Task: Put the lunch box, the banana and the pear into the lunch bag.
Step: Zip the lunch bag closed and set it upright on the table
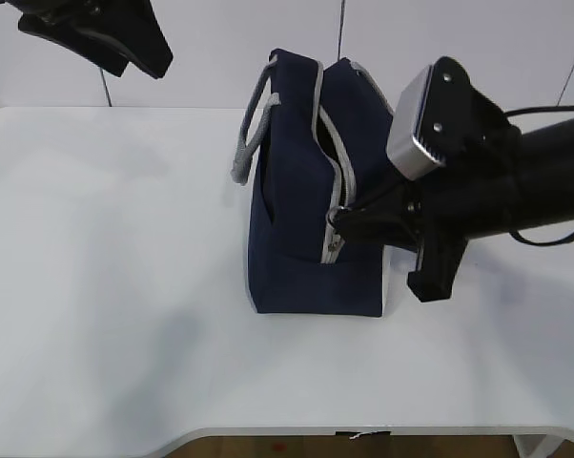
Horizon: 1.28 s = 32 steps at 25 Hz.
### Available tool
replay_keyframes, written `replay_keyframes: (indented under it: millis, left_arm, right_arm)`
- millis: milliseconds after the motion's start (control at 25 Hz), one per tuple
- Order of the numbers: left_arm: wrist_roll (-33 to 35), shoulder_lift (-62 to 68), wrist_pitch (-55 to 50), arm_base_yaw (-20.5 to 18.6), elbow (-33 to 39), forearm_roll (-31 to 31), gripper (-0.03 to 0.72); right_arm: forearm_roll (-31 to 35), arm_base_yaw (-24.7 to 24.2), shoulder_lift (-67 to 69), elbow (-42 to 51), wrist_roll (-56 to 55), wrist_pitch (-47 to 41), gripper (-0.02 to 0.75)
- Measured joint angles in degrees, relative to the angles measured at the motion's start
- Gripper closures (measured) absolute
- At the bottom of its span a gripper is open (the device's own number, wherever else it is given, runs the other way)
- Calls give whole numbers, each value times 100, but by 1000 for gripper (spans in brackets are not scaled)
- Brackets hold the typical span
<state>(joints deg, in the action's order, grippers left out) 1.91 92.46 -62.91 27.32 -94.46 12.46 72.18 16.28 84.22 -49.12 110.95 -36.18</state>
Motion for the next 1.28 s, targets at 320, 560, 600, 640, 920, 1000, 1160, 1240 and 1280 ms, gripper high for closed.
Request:
replay_keyframes:
  millis: [320,560,600,640,920,1000,1160,1240,1280]
  left_arm:
    - [0,0,29,0,0,0,326]
    - [0,0,33,0,0,33,326]
    - [0,0,33,0,0,42,326]
    - [10,0,33,0,0,58,326]
    - [160,4,33,0,0,261,326]
    - [209,4,33,0,0,272,326]
    - [328,4,22,0,0,293,326]
    - [365,4,0,0,0,293,326]
    - [377,4,-25,0,0,293,326]
  right_arm:
    - [-296,0,-4,-733,-59,-359,731]
    - [-365,0,-4,-1279,-168,-373,731]
    - [-380,0,38,-1376,-220,-377,731]
    - [-380,0,89,-1475,-257,-377,731]
    - [-384,0,725,-2113,-415,-362,731]
    - [-406,0,896,-2302,-491,-348,731]
    - [-477,0,1159,-2664,-700,-338,731]
    - [-477,0,1222,-2748,-832,-363,731]
    - [-477,0,1235,-2774,-861,-404,731]
